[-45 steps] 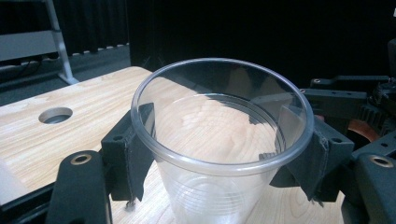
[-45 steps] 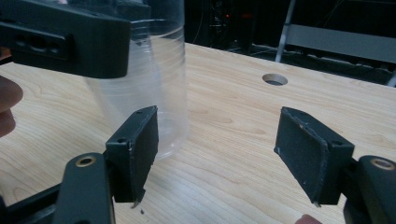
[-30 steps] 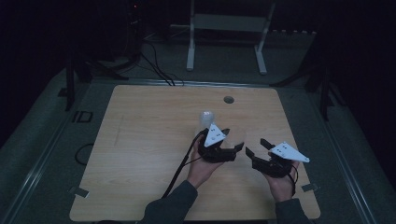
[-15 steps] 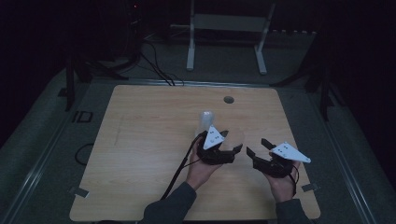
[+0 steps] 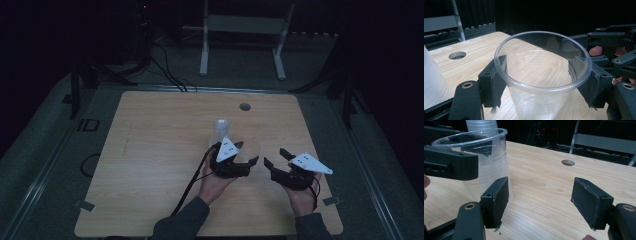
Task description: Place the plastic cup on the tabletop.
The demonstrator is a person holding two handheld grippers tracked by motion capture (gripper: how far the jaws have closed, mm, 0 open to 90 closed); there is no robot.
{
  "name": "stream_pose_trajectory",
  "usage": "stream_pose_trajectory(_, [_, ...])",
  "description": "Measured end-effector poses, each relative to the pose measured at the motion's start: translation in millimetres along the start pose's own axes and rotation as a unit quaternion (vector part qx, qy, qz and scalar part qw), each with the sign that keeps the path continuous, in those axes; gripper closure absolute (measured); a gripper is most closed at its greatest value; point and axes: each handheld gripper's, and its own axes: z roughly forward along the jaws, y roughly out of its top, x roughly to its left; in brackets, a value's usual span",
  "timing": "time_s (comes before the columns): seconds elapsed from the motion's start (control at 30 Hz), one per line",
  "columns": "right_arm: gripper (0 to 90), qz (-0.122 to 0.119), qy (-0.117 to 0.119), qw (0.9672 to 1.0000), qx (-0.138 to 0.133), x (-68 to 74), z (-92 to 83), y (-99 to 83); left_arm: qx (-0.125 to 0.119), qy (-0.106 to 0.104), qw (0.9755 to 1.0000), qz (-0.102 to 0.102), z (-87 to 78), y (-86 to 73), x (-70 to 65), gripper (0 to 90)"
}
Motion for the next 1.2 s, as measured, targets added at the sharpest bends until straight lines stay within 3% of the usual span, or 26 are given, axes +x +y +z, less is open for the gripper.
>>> stream_pose_trajectory(1.2, [29.9,0.001,0.001,1.0000,0.001,0.0,0.9,-1.0,0.004,-0.005,1.0000,0.001,2.9,-19.5,2.6,29.4])
